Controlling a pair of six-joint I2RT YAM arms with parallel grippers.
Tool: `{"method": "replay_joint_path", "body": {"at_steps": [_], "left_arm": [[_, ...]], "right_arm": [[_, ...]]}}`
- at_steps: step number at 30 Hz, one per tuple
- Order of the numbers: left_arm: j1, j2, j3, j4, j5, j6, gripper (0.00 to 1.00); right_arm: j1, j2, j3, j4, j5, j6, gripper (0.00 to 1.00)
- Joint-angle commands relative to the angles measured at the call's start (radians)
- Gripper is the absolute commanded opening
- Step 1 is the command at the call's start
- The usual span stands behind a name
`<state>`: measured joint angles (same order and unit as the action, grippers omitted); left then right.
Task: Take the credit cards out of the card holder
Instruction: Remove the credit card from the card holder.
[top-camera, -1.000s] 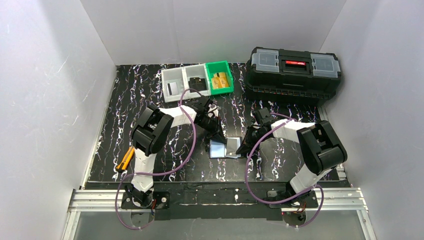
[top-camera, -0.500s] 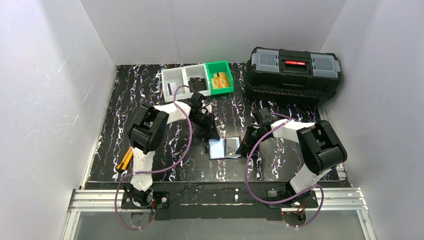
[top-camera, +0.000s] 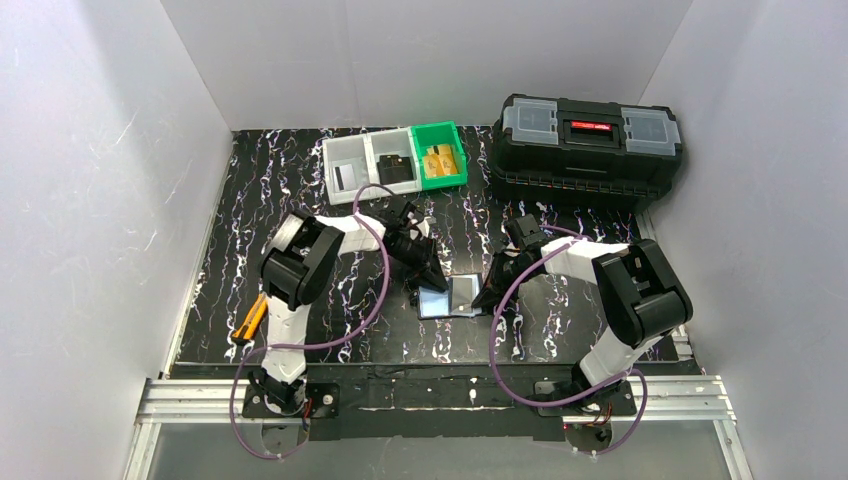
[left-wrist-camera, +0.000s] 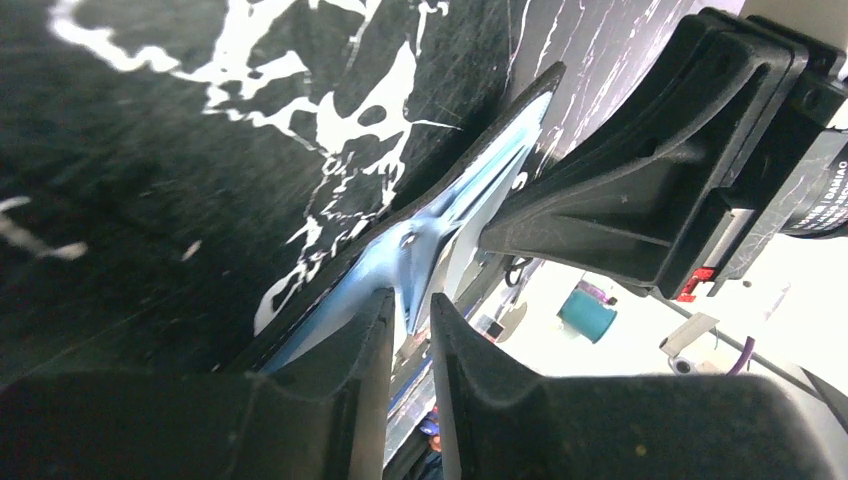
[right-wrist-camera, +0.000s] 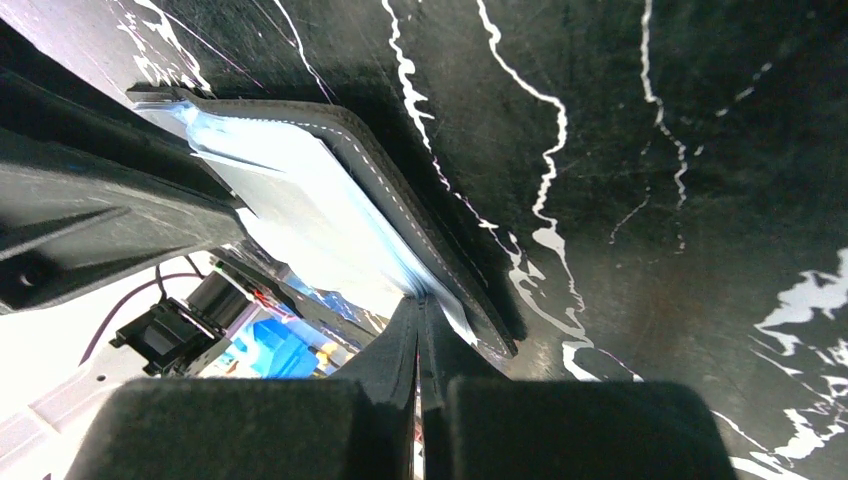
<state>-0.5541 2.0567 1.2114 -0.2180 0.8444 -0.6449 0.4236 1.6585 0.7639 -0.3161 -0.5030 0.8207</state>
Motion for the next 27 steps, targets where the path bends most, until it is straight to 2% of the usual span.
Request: {"method": "replay_joint_path", "body": {"at_steps": [1, 6, 15, 23, 24, 26, 27], "left_arm": [[-0.037, -0.052, -0.043, 0.082, -0.013, -0.044, 0.21], [-0.042, -0.051, -0.108, 0.180, -0.017, -0.096, 0.21], [-0.067, -0.001, -0.149, 0.321, 0.009, -0.177, 0.10], [-0.076, 0.029, -0.146, 0.368, 0.019, -0.214, 0.13], [-0.076, 0.030, -0.148, 0.368, 0.014, -0.220, 0.12], [-0.076, 0.026, -0.149, 0.360, -0.003, -0.229, 0.00], [-0.076, 0.022, -0.152, 0.359, -0.011, -0.232, 0.00]], "right_arm": [[0.019, 0.080, -0.032, -0.007, 0.251, -0.053, 0.01], [0.018, 0.093, -0.015, -0.026, 0.243, -0.062, 0.01], [0.018, 0.133, 0.020, -0.054, 0.228, -0.072, 0.01], [0.018, 0.163, 0.064, -0.083, 0.224, -0.083, 0.01], [0.018, 0.164, 0.068, -0.087, 0.225, -0.084, 0.01], [0.018, 0.162, 0.073, -0.094, 0.230, -0.085, 0.01], [0.018, 0.162, 0.075, -0.097, 0.236, -0.085, 0.01]]}}
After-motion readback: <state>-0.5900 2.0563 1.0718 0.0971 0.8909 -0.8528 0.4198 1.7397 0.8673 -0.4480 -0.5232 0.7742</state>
